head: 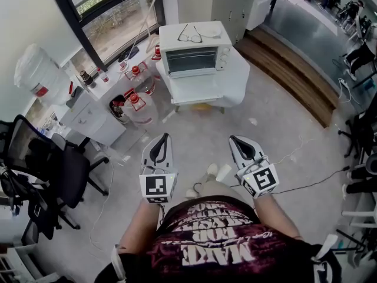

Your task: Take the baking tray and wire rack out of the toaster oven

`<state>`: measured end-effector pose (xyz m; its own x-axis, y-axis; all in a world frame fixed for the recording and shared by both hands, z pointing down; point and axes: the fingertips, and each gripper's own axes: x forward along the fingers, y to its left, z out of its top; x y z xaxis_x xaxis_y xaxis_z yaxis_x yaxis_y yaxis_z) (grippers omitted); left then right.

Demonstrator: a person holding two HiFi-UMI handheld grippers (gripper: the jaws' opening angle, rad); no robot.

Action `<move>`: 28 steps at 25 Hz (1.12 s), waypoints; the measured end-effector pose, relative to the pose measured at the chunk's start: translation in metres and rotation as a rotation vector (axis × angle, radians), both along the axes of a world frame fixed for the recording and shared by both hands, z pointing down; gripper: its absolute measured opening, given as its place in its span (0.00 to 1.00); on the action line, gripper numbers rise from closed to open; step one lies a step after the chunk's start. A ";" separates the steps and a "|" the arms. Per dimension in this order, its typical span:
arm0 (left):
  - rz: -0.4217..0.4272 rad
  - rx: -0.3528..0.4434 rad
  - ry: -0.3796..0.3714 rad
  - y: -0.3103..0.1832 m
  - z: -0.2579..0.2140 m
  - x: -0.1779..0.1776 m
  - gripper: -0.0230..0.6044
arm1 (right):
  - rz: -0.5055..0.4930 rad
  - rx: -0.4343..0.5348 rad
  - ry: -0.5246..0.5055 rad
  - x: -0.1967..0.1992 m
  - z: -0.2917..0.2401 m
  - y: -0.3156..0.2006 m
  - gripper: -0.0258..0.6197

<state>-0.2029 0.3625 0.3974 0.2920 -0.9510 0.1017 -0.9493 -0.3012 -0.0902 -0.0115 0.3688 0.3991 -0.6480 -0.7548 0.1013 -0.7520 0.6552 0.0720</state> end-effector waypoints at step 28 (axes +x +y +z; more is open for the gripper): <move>-0.046 -0.053 0.052 -0.124 0.017 0.015 0.05 | -0.070 -0.024 0.017 0.007 0.009 -0.136 0.04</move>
<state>-0.1876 0.2380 0.4140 0.2542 -0.9572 0.1384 -0.9653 -0.2600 -0.0258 -0.0046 0.2329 0.4085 -0.6971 -0.7050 0.1306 -0.7031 0.7078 0.0678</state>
